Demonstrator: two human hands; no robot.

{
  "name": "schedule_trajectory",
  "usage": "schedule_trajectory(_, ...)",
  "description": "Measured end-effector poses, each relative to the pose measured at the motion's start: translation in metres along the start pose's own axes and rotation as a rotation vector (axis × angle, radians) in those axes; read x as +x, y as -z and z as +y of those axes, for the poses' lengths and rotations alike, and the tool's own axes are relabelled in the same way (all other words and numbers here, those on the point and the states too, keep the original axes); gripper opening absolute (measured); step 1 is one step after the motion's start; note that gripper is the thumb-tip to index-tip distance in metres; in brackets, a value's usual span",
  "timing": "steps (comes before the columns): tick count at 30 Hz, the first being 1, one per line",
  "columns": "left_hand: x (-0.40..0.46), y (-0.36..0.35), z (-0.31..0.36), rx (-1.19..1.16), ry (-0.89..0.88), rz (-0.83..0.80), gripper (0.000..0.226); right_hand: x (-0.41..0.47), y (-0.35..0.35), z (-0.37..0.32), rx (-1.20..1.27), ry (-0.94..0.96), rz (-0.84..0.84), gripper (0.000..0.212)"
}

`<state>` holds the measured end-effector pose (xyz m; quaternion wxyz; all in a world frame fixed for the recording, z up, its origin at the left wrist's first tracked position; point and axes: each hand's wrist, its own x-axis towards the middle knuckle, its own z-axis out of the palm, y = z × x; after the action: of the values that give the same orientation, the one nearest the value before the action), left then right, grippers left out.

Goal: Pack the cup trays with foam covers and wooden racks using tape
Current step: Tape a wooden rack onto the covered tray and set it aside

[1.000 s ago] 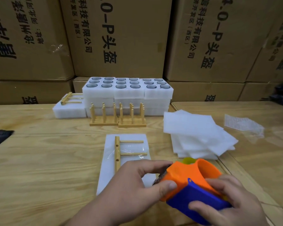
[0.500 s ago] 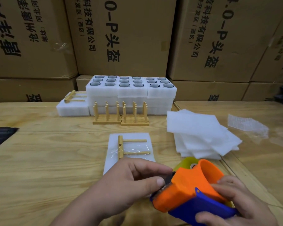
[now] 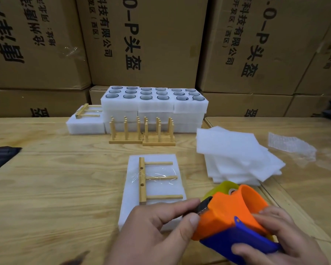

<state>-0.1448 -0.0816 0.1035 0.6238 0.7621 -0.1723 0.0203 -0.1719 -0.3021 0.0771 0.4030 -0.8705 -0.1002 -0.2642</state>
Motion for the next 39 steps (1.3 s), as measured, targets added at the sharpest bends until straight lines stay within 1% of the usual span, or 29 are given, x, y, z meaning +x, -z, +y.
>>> schedule_trajectory(1, -0.001, -0.002, -0.001, 0.045, -0.022, -0.001, 0.035, 0.009, 0.019, -0.004, -0.125, -0.004, 0.079, 0.055)
schedule_trajectory(2, -0.004, -0.003, 0.002, 0.101, -0.019, 0.017, 0.036, 0.002, 0.015, -0.009, -0.074, -0.072, 0.05, 0.055)
schedule_trajectory(4, -0.004, -0.005, 0.003, 0.185, -0.021, 0.071, 0.036, 0.008, 0.018, -0.011, 0.038, 0.002, 0.032, 0.059)
schedule_trajectory(6, -0.004, -0.01, 0.004, 0.252, -0.045, 0.116, 0.04, 0.004, 0.012, -0.005, 0.028, -0.041, 0.067, 0.067)
schedule_trajectory(8, -0.004, -0.014, 0.003, 0.325, -0.118, 0.181, 0.04, 0.006, 0.013, -0.001, 0.01, -0.058, 0.063, 0.064)
schedule_trajectory(9, -0.004, -0.015, 0.0, 0.343, -0.149, 0.213, 0.036, 0.007, 0.012, 0.002, -0.063, -0.055, 0.089, 0.061)
schedule_trajectory(11, -0.004, -0.015, -0.001, 0.348, -0.152, 0.264, 0.03, 0.008, 0.01, 0.016, -0.1, -0.074, 0.147, 0.068)
schedule_trajectory(12, -0.005, -0.014, -0.003, 0.34, -0.139, 0.281, 0.032, 0.008, 0.01, 0.025, -0.136, -0.077, 0.184, 0.071)
schedule_trajectory(14, -0.009, -0.013, -0.009, 0.325, -0.109, 0.282, 0.035, 0.01, 0.011, 0.047, -0.333, -0.086, 0.256, 0.075)
schedule_trajectory(15, -0.011, -0.012, -0.011, 0.31, -0.088, 0.275, 0.036, 0.011, 0.014, 0.059, -0.448, -0.099, 0.261, 0.074)
schedule_trajectory(17, -0.013, -0.009, -0.014, 0.27, -0.032, 0.27, 0.041, 0.014, 0.02, 0.08, -0.623, -0.184, 0.221, 0.071)
schedule_trajectory(20, -0.013, -0.005, -0.016, 0.249, -0.034, 0.325, 0.032, 0.015, 0.026, 0.103, -0.746, -0.303, 0.147, 0.073)
schedule_trajectory(21, -0.012, -0.003, -0.018, 0.253, -0.045, 0.363, 0.028, 0.016, 0.026, 0.107, -0.8, -0.32, 0.116, 0.071)
schedule_trajectory(23, -0.007, 0.006, -0.025, 0.243, -0.047, 0.45, 0.032, 0.018, 0.025, 0.111, -0.883, -0.34, 0.079, 0.059)
schedule_trajectory(25, 0.0, 0.021, -0.033, 0.23, -0.027, 0.511, 0.035, 0.021, 0.024, 0.109, -0.881, -0.348, 0.1, 0.05)
schedule_trajectory(26, 0.004, 0.031, -0.037, 0.237, -0.02, 0.523, 0.033, 0.023, 0.023, 0.106, -0.85, -0.368, 0.156, 0.051)
schedule_trajectory(27, 0.008, 0.04, -0.041, 0.254, -0.001, 0.52, 0.03, 0.025, 0.021, 0.1, -0.791, -0.375, 0.233, 0.056)
schedule_trajectory(28, 0.012, 0.048, -0.045, 0.278, 0.039, 0.497, 0.028, 0.027, 0.018, 0.093, -0.709, -0.331, 0.306, 0.062)
schedule_trajectory(29, 0.016, 0.055, -0.05, 0.296, 0.095, 0.462, 0.03, 0.03, 0.012, 0.085, -0.619, -0.239, 0.344, 0.065)
schedule_trajectory(30, 0.021, 0.059, -0.055, 0.295, 0.158, 0.426, 0.036, 0.032, 0.004, 0.075, -0.504, -0.155, 0.331, 0.064)
schedule_trajectory(31, 0.025, 0.062, -0.062, 0.246, 0.221, 0.4, 0.044, 0.036, -0.006, 0.064, -0.341, -0.121, 0.265, 0.059)
schedule_trajectory(32, 0.03, 0.062, -0.067, 0.152, 0.288, 0.388, 0.053, 0.04, -0.018, 0.054, -0.142, -0.165, 0.177, 0.053)
schedule_trajectory(34, 0.038, 0.06, -0.074, -0.057, 0.402, 0.382, 0.06, 0.047, -0.047, 0.043, 0.283, -0.372, -0.01, 0.046)
schedule_trajectory(35, 0.041, 0.059, -0.078, -0.117, 0.442, 0.386, 0.059, 0.053, -0.061, 0.042, 0.412, -0.475, -0.084, 0.045)
schedule_trajectory(36, 0.043, 0.057, -0.082, -0.136, 0.464, 0.39, 0.057, 0.058, -0.075, 0.042, 0.48, -0.551, -0.138, 0.046)
schedule_trajectory(39, 0.043, 0.053, -0.088, -0.139, 0.481, 0.386, 0.05, 0.071, -0.11, 0.045, 0.767, -0.725, -0.204, 0.048)
